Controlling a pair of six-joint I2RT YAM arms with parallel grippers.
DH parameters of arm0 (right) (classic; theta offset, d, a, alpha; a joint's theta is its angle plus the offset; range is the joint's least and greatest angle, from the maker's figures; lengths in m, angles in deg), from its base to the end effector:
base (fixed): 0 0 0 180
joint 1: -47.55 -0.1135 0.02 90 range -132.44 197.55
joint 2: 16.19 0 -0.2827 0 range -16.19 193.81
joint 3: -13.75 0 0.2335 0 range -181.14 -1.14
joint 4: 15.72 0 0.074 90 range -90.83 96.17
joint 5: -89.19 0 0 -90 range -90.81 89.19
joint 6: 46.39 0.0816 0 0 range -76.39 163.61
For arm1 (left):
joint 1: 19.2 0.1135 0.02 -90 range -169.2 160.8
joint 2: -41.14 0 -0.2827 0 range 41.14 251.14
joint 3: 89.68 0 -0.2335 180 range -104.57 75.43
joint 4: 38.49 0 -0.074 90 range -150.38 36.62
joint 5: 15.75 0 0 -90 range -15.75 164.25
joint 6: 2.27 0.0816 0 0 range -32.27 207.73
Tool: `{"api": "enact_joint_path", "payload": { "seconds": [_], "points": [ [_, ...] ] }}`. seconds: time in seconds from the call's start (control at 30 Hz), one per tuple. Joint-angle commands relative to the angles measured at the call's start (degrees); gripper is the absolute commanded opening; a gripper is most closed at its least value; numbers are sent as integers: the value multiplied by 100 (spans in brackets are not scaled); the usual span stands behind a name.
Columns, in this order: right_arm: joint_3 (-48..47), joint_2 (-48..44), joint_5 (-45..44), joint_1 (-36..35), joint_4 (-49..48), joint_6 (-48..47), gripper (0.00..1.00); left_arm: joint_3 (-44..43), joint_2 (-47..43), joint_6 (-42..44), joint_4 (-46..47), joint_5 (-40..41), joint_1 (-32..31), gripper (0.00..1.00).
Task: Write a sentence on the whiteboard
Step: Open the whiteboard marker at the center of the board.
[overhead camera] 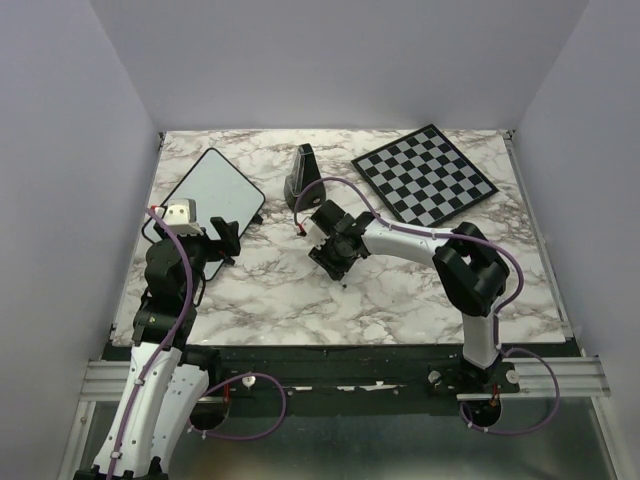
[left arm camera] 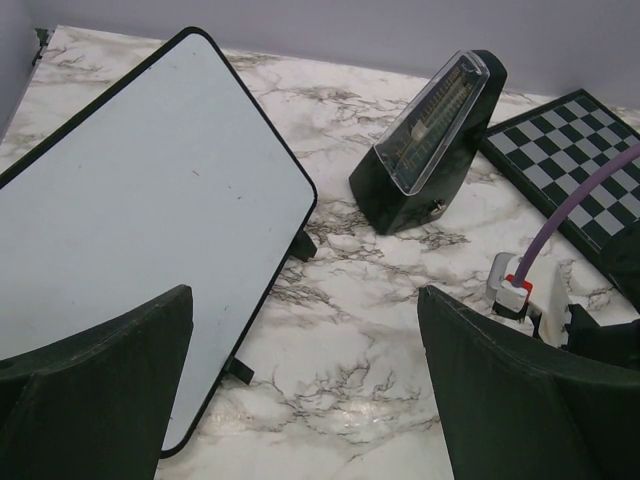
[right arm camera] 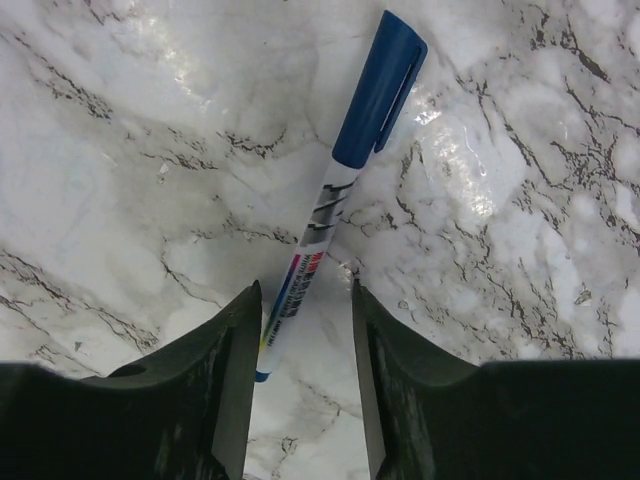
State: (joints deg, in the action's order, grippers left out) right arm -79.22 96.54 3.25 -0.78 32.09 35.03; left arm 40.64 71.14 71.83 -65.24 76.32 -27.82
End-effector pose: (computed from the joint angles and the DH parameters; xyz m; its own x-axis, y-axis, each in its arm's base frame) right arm 0.2671 0.3088 0.1517 -0.4938 -0.7787 -0.3870 -0.8462 0.5328 0.0078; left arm 0.1482 -0.0195 0.3143 -0.1484 -0.2544 -0.9556 0.0766 0.9605 -0.2676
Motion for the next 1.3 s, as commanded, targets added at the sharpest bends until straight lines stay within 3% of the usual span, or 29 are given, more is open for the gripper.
{"api": "enact_joint_path", "payload": {
  "seconds": [0.0, 0.17, 0.3, 0.57, 0.73, 0.8, 0.83, 0.87, 0.93, 0.97, 1.0, 1.03, 1.1, 1.27],
  "points": [
    [-93, 127, -370, -35, 144, -21, 41, 24, -47, -27, 78, -92, 45, 99],
    [284, 13, -572, 0, 91, -214, 20, 86, -47, 52, 219, -680, 36, 99],
    [583, -250, -467, 131, -6, -582, 8, 200, -21, 114, 665, -2003, 45, 98],
    [1401, -1787, 965, 755, -67, -1620, 7, 420, 567, -492, 1677, -4221, -60, 96],
    [1735, -2684, 1755, 887, 47, -2542, 6, 376, 1700, -1432, 2450, -5162, -280, 96],
    [1840, -3045, 1949, 887, 152, -2884, 6, 140, 2176, -1320, 2225, -5444, -586, 96],
    [1893, -3142, 2028, 879, 161, -2982, 6, 17, 2290, -1084, 2014, -5558, -727, 99],
    [1937, -3230, 2020, 887, 170, -3087, 6, -280, 2369, -168, 1690, -5637, -911, 99],
    [2051, -3476, 1951, 887, 231, -3369, 6, -581, 2362, 1091, 364, -5105, -1515, 99],
    [2104, -3573, 1950, 887, 249, -3457, 6, -713, 2283, 2612, -15, -4798, -1720, 99],
    [2217, -3756, 1994, 887, 284, -3605, 6, -723, 2074, 3201, -462, -4560, -1870, 99],
    [2271, -3854, 2151, 887, 293, -3677, 6, -662, 1950, 3703, -519, -4044, -2150, 99],
    [2298, -3951, 2476, 887, 485, -3869, 6, -503, 1721, 4651, -668, -3828, -2301, 99],
    [2157, -3943, 2916, 835, 715, -3950, 6, -582, 1948, 5114, -696, -3539, -3028, 98]
  ]
}}
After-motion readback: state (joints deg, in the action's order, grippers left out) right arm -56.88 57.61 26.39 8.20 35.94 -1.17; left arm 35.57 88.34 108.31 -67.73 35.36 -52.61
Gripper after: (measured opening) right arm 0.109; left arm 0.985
